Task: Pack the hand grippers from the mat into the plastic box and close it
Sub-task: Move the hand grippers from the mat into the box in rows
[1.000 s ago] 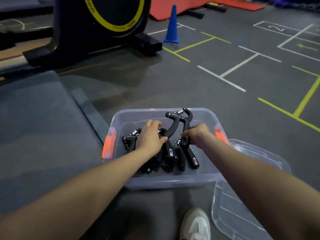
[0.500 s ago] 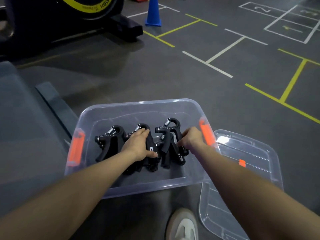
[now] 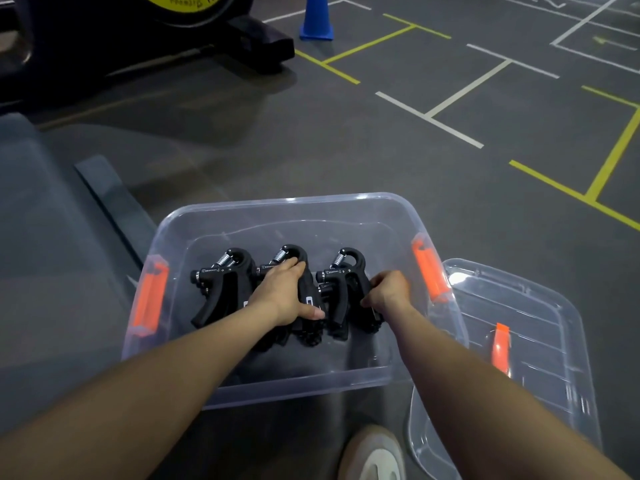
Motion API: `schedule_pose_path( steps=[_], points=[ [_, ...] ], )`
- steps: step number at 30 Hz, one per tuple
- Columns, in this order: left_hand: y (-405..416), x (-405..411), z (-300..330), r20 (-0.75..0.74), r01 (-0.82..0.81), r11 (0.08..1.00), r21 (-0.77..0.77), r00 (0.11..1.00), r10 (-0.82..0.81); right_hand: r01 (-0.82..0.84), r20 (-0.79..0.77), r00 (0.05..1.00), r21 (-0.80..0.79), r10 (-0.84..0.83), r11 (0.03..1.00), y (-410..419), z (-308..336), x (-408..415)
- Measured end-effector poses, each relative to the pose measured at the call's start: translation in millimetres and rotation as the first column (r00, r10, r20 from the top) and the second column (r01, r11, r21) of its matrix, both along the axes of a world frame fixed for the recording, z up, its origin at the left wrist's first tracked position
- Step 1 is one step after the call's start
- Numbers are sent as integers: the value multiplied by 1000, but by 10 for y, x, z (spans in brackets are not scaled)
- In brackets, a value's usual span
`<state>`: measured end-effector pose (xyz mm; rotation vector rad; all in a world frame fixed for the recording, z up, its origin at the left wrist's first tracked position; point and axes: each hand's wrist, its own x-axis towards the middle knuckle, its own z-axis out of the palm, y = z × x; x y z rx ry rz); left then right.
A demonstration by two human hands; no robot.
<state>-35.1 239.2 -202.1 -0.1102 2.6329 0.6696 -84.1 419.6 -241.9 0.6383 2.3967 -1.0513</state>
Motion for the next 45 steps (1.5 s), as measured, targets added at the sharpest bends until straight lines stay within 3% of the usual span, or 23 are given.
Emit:
schedule_pose_path(
  steps=[9, 14, 21, 27, 31, 39, 45],
  points=[
    [-13, 8, 13, 21, 7, 1000, -16, 1000, -6, 87, -36, 995, -221, -97, 971, -37, -9, -15],
    [-64, 67, 253, -48, -12, 1000, -20, 999, 11, -33, -146, 989, -277, -8, 960, -197, 402, 7],
    [-796, 297, 874, -183, -276, 960, 50, 942, 281, -266, -231, 953, -339, 194, 902, -983, 1306, 64],
    [-1698, 845, 1343, -249, -481, 875, 61, 841, 480, -444, -288, 888, -334, 359, 831, -2078, 1770, 377],
    [-2339, 1336, 1542, -254, -595, 802, 56, 768, 587, -593, -365, 793, -280, 488, 755, -2935, 1856, 698],
    [-3447, 2354, 1719, -292, -792, 610, 29, 577, 763, -726, -328, 686, -369, 650, 580, -4310, 1713, 1602],
    [-3891, 3118, 1495, -245, -878, 479, 17, 460, 853, -785, -305, 602, -394, 738, 478, -4998, 1468, 2229]
  ],
)
